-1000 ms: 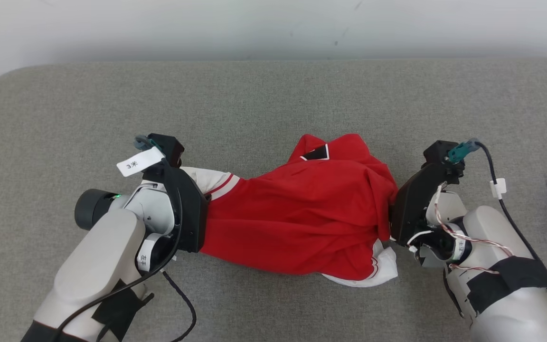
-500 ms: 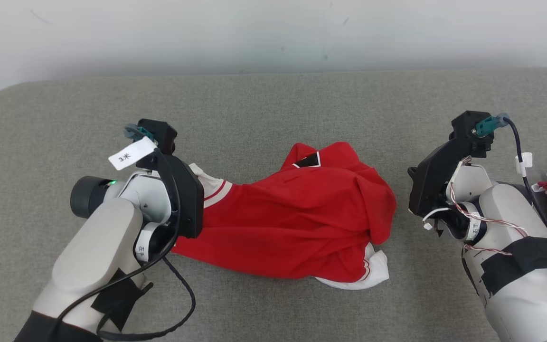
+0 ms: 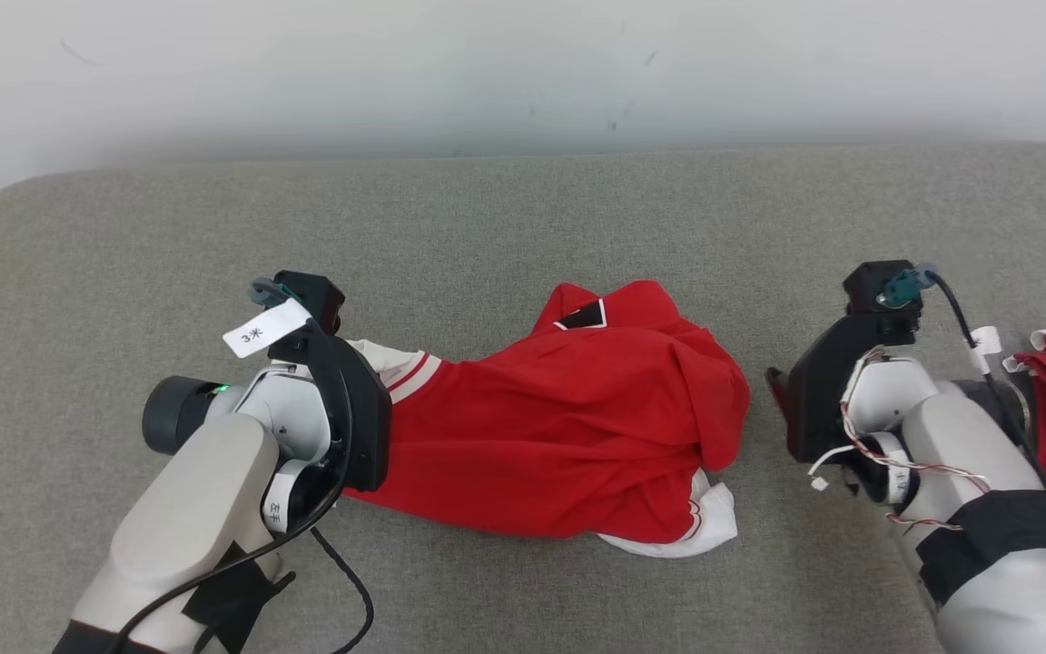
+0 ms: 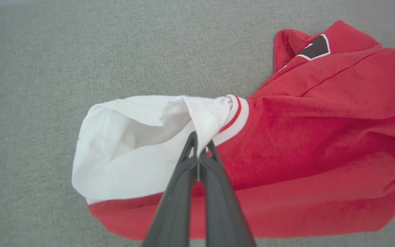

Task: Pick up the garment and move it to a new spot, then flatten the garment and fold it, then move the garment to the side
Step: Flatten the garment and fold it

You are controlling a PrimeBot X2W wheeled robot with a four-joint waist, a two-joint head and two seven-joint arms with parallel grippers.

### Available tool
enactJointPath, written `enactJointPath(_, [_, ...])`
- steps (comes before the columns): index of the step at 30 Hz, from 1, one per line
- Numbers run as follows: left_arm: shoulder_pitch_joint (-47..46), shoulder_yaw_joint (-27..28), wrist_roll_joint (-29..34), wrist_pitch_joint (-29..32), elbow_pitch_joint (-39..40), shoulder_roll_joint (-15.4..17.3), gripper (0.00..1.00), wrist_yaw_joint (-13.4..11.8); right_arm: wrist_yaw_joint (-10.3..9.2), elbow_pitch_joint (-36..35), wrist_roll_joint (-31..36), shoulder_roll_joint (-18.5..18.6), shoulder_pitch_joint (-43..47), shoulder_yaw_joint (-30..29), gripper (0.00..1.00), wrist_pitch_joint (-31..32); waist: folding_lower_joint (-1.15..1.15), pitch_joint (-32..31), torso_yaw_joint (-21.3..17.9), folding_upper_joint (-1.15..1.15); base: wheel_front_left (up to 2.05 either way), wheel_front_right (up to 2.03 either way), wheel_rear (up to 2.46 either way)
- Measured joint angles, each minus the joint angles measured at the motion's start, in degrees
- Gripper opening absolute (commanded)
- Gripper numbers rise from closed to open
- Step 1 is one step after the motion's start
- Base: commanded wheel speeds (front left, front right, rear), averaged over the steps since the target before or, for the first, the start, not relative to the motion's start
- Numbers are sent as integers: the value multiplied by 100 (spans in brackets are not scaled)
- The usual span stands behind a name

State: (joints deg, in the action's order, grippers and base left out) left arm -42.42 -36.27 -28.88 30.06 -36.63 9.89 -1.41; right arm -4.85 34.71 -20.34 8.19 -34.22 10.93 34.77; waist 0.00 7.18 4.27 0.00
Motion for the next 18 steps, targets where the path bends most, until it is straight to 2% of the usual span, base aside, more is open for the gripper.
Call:
enactJointPath(2, [0, 1, -13, 0, -1, -2, 0, 2, -74, -54, 36, 65, -9, -120, 100, -80, 0, -2, 0, 0, 0, 0, 0])
enactJointPath(5, [-1, -1, -32, 16, -1, -21, 0, 36, -133, -168, -115, -30, -75, -449, 100, -259, 0, -1, 1, 0, 0, 0, 0])
enactJointPath(9, [-1, -5, -32, 19, -4, -26, 0, 43, -180, -151, -589, -450, -112, -734, 100, -301, 0, 12, 1, 0, 0, 0, 0])
enactJointPath(18, [-9, -86, -32, 66, 1, -98, 0, 90, -226, 147, -790, -490, -9, -712, 100, 27, 0, 90, 65, 0, 0, 0, 0])
